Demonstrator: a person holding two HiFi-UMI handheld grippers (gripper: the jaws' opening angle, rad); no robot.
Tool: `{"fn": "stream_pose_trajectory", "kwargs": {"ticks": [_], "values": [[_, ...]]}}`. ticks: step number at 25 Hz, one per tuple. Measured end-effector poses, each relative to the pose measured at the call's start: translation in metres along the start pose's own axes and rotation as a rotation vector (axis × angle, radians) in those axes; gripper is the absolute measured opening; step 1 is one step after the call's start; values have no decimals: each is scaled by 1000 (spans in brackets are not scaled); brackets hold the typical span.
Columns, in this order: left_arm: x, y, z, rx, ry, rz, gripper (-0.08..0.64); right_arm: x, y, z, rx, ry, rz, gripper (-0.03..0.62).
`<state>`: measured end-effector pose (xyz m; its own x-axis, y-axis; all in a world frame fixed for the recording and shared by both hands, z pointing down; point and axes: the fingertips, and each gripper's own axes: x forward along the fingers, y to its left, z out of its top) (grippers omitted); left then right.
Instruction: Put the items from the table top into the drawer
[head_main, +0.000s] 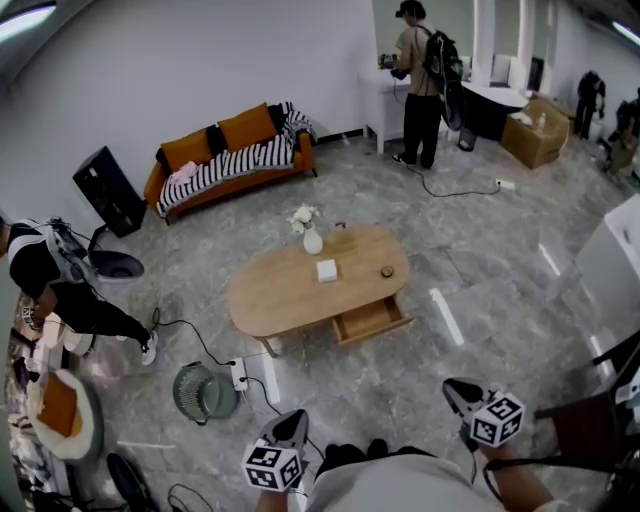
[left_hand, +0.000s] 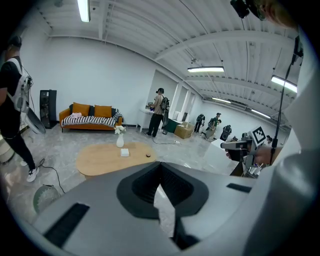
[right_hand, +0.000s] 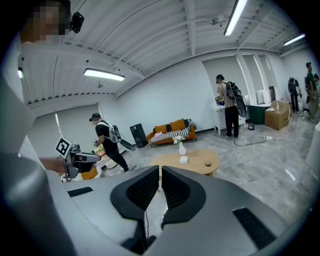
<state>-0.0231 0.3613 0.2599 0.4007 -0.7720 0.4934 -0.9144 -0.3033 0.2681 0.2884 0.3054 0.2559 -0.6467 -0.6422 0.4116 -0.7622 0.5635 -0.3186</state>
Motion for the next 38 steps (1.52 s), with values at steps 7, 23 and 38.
{"fn": "stream_pose_trajectory", "kwargs": {"ticks": [7, 23, 38], "values": [[14, -7, 1, -13, 4, 10, 2, 2, -14, -4, 16, 21, 8, 43], [55, 16, 23, -7, 27, 1, 2, 38, -40, 6, 27, 51, -8, 43], [107, 79, 76, -2, 33, -56, 2, 109, -46, 41, 54, 55, -69, 43]]}}
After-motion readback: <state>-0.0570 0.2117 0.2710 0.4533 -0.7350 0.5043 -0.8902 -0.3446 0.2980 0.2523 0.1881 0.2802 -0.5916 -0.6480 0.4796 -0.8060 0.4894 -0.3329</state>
